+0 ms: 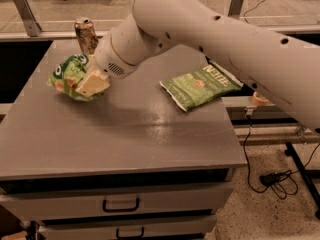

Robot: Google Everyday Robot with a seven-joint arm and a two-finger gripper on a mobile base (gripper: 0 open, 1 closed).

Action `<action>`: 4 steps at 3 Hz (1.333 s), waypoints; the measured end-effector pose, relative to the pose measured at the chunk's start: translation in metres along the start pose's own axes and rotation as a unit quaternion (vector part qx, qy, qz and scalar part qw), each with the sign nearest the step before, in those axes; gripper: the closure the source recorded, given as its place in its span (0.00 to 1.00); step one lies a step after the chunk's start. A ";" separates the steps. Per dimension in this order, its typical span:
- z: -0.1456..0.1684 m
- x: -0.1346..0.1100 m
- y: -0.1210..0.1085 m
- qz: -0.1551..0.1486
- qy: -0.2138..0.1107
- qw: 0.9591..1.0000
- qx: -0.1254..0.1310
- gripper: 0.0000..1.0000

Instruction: Move green rice chip bag near orange can

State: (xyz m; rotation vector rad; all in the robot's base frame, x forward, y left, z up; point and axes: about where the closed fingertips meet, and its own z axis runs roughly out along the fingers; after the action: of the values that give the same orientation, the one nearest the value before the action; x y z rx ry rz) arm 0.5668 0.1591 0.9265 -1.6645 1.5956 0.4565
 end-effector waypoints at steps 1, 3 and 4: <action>0.000 0.000 0.000 0.000 0.000 1.000 0.000 1.00; -0.027 0.035 -0.069 -0.003 0.024 0.997 0.074 1.00; -0.020 0.051 -0.118 -0.005 0.023 0.995 0.101 1.00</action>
Offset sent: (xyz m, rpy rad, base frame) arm 0.0630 -0.0645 0.0174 -0.0447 -0.1165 -0.1548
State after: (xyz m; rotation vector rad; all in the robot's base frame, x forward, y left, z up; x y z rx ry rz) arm 0.6824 0.1000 0.9358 -1.5393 1.6092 0.2423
